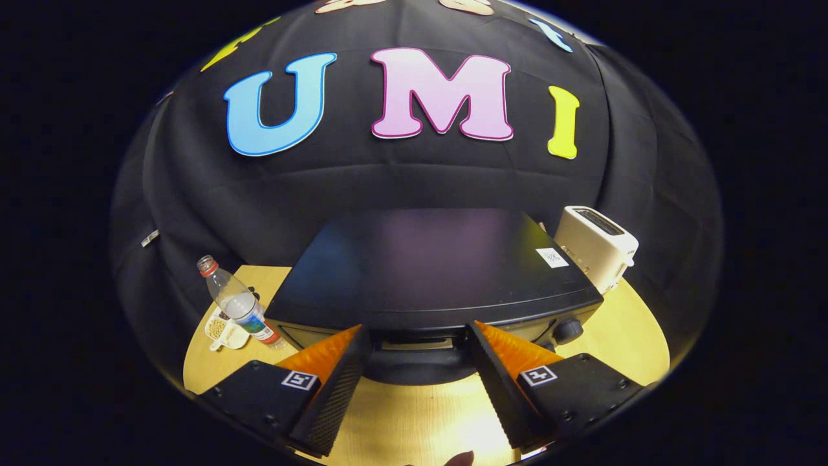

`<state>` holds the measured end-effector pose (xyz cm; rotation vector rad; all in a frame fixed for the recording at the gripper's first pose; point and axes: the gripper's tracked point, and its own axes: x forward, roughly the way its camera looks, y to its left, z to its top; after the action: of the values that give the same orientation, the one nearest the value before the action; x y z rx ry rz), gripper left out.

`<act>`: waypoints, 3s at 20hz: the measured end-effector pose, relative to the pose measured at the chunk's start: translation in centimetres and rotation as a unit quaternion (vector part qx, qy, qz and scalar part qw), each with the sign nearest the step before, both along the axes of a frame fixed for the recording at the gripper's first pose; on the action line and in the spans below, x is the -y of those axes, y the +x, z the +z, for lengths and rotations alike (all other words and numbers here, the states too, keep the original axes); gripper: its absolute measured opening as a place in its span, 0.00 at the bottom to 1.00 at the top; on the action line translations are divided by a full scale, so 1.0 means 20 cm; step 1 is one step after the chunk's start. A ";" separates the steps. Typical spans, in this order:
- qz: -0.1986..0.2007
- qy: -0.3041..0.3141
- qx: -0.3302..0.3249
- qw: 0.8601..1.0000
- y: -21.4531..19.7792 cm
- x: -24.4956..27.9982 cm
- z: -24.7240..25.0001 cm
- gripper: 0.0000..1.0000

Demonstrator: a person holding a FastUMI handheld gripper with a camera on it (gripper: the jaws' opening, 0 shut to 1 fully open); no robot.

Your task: Open the toaster oven, put the food inside, and close the toaster oven door.

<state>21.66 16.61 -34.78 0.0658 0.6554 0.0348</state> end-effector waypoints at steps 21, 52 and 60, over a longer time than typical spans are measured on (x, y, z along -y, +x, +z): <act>0.005 0.020 -0.147 0.989 -0.88 0.01 -0.47 0.99; 0.037 0.041 -0.402 0.914 -1.32 1.45 -0.57 0.99; 0.059 0.034 -0.434 0.898 -1.33 1.51 -0.77 0.74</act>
<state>-4.99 -13.51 -50.10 0.1096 1.5574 0.1503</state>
